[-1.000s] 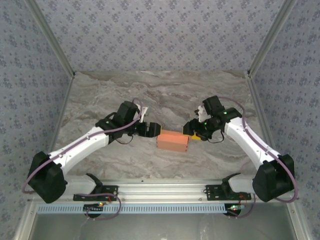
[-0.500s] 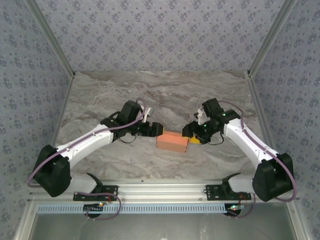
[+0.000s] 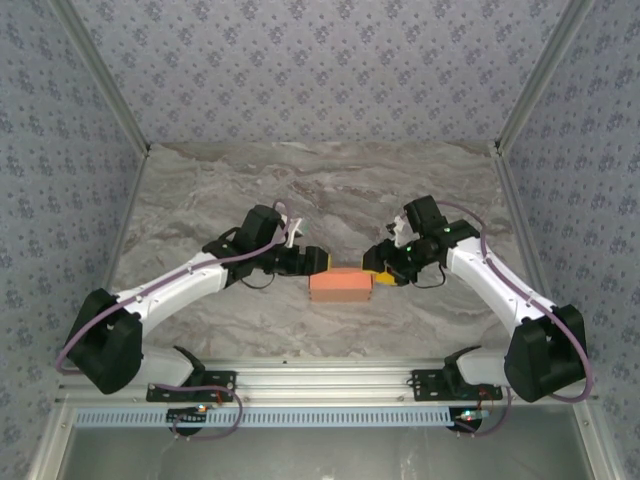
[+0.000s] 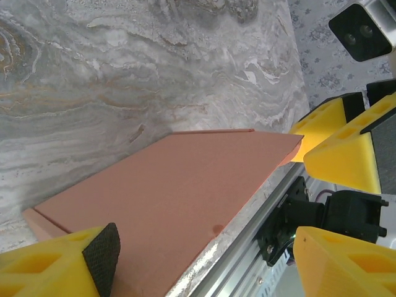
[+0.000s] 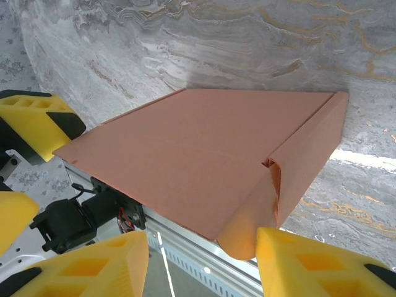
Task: Fold the paper box
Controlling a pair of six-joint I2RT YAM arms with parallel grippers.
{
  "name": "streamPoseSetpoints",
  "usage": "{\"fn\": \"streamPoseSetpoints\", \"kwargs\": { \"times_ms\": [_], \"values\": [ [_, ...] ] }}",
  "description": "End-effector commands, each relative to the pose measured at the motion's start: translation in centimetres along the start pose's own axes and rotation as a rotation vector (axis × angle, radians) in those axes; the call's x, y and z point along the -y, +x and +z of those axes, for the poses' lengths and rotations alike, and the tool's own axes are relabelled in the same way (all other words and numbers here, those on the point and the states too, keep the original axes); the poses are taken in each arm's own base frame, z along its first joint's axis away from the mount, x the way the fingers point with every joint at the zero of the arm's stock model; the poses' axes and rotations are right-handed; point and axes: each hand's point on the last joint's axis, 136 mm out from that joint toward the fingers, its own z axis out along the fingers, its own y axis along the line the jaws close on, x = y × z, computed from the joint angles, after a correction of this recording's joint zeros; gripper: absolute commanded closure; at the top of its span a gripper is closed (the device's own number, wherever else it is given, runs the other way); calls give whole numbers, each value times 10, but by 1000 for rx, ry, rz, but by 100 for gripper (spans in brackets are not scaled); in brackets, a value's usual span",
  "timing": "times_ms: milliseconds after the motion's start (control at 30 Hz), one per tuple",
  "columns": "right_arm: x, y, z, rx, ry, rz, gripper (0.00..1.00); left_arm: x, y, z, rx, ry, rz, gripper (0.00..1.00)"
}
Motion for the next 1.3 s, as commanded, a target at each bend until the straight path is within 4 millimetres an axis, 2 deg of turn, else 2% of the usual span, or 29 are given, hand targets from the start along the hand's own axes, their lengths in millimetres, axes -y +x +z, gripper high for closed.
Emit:
{"fn": "streamPoseSetpoints", "kwargs": {
  "times_ms": [0,67,133,300,467,633,733,967,1267],
  "values": [
    [0,3,4,-24,-14,21,50,11,-4,-1,10,49,-1,23],
    [2,2,6,-27,-8,26,50,12,-7,-1,18,45,2,22],
    [3,2,7,-32,-2,33,50,8,-12,-5,29,4,11,16],
    [4,2,6,-35,3,38,47,-1,-23,-27,42,-67,-27,11],
    [1,1,5,-33,-4,35,46,1,-8,-42,22,-68,-54,9],
    [2,1,6,-33,-2,38,46,-10,4,-37,3,-79,-77,8],
    [3,0,7,-30,-4,34,47,-1,1,-31,5,-35,-83,9],
    [5,1,9,-35,-1,63,47,1,9,-19,-63,-19,-86,10],
    [1,2,11,-30,-20,65,50,24,16,-13,-94,25,-77,11]
  ]
}}
